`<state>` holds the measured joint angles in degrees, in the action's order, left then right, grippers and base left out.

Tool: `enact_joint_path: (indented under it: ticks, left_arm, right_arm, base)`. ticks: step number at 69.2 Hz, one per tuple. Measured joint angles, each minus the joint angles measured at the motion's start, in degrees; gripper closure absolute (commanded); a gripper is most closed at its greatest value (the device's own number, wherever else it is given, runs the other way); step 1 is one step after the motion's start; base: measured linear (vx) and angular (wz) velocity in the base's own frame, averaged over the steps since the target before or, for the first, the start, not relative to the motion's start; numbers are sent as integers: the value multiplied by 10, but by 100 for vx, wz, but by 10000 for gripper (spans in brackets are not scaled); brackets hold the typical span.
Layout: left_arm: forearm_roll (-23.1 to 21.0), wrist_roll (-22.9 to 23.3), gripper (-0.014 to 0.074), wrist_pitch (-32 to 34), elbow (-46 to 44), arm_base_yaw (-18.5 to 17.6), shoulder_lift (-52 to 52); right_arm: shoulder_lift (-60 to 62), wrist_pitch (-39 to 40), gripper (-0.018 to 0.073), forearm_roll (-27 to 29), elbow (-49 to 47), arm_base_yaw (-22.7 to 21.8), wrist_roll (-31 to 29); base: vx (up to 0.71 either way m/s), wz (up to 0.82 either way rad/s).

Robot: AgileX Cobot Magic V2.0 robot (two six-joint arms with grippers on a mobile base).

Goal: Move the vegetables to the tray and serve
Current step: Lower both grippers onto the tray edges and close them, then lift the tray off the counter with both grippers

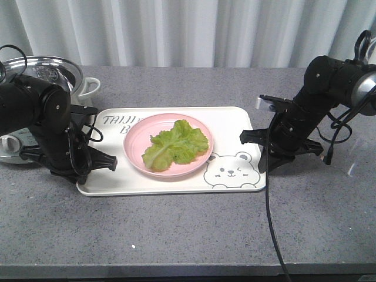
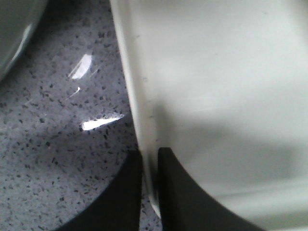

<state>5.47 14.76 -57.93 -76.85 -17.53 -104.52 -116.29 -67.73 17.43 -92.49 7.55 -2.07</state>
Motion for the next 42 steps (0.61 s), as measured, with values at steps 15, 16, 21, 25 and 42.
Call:
enact_joint_path:
  ticks: [15, 16, 21, 25, 42]
  left_arm:
    - [-18, -30, 605, 1, 0, 4, 0]
    - [-20, -31, 605, 2, 0, 4, 0]
    - [-27, -37, 605, 3, 0, 6, 0]
    - [-28, -39, 605, 3, 0, 6, 0]
    - [-33, -40, 605, 6, 0, 6, 2]
  right_arm:
    - [0, 0, 566, -3, 0, 0, -2]
    - [0, 0, 566, -3, 0, 0, -2]
    - [0, 0, 566, -3, 0, 0, -6]
    - [0, 0, 564, -3, 0, -1, -9]
    - [5, 4, 564, -6, 3, -1, -11]
  base:
    - [0, 0]
    - [0, 0]
    - [0, 0]
    - [0, 0]
    - [0, 0]
